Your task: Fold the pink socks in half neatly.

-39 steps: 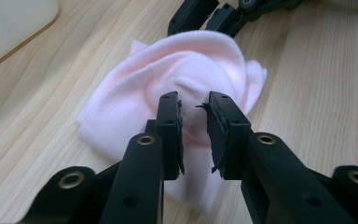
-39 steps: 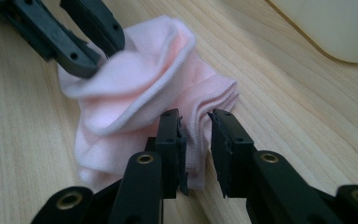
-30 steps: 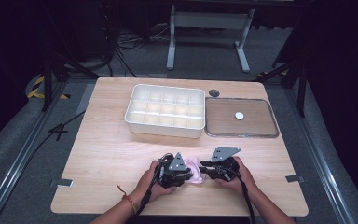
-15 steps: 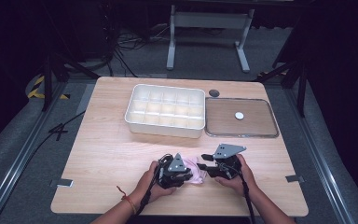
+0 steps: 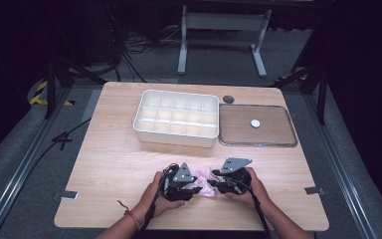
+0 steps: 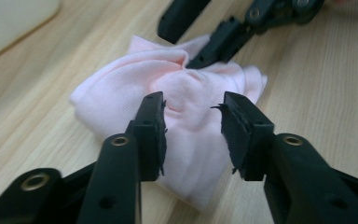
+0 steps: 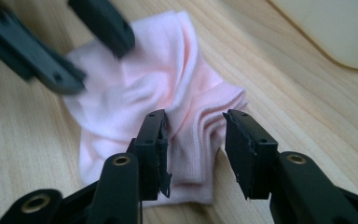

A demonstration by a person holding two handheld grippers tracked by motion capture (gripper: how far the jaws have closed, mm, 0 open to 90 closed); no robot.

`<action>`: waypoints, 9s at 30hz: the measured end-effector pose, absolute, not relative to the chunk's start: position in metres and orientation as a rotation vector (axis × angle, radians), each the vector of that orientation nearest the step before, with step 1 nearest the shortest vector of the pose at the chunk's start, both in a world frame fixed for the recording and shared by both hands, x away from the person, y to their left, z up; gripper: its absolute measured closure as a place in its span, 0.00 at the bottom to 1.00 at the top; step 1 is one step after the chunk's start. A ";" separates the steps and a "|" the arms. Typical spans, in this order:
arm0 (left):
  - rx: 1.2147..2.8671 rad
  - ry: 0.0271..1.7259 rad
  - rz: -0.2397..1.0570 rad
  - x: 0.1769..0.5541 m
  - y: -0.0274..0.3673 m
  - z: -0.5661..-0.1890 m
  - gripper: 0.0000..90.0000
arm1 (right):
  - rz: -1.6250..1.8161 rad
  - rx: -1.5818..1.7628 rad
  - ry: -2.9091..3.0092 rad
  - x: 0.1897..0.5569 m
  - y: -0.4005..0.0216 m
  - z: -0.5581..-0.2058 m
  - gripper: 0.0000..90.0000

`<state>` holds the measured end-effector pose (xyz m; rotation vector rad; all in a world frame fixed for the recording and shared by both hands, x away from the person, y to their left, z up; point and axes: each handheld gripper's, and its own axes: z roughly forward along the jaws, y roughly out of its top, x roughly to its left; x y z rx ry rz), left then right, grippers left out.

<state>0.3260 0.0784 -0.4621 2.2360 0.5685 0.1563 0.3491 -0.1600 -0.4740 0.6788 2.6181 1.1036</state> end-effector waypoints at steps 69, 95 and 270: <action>2.148 0.711 0.081 0.331 0.090 -0.472 0.89 | 1.141 0.541 2.626 0.342 -0.130 -0.475 0.98; 2.147 0.658 0.162 0.327 0.094 -0.460 0.91 | 1.087 0.548 2.642 0.338 -0.142 -0.470 0.93; 2.274 0.379 0.208 0.312 0.053 -0.478 0.87 | 1.183 0.676 2.473 0.350 -0.173 -0.447 0.92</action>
